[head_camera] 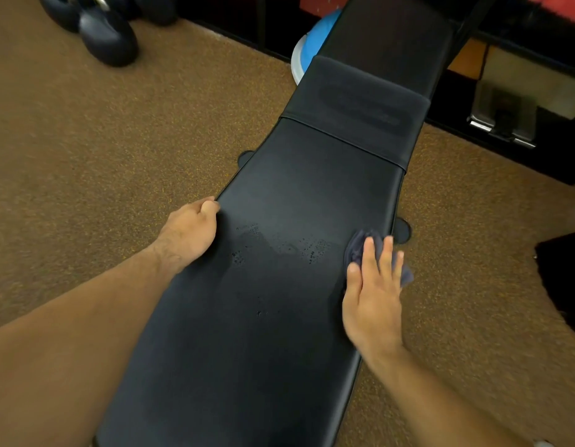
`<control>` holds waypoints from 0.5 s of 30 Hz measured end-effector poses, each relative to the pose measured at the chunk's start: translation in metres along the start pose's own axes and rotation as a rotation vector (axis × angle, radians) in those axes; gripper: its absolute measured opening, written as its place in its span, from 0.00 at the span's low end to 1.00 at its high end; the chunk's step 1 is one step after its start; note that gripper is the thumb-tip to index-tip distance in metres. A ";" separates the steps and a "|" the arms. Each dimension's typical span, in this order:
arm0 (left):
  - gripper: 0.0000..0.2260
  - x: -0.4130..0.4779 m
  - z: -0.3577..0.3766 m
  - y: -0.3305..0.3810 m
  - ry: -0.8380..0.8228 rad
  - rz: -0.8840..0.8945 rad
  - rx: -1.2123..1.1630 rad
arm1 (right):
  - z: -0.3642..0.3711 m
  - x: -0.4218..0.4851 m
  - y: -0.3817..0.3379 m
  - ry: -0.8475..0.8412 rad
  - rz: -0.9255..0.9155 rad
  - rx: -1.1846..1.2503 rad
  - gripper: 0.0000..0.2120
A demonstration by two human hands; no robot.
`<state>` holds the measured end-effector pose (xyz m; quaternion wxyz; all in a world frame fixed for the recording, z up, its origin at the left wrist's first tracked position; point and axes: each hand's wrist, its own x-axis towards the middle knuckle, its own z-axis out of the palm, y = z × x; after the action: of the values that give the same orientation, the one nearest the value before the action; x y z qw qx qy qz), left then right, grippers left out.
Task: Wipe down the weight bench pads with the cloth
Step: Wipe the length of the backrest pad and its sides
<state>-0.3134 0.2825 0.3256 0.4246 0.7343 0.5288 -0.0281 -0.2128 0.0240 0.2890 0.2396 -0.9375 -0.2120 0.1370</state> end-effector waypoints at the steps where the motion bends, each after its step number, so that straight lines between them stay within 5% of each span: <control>1: 0.20 0.000 0.000 -0.001 -0.002 -0.002 -0.009 | 0.002 -0.011 0.001 -0.016 -0.002 -0.004 0.28; 15: 0.21 -0.004 0.002 -0.016 0.021 0.000 -0.066 | -0.004 0.041 -0.005 -0.012 -0.037 -0.168 0.26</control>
<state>-0.3269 0.2793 0.3164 0.4433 0.7200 0.5339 -0.0030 -0.1773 0.0452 0.2884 0.1612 -0.9494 -0.2413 0.1199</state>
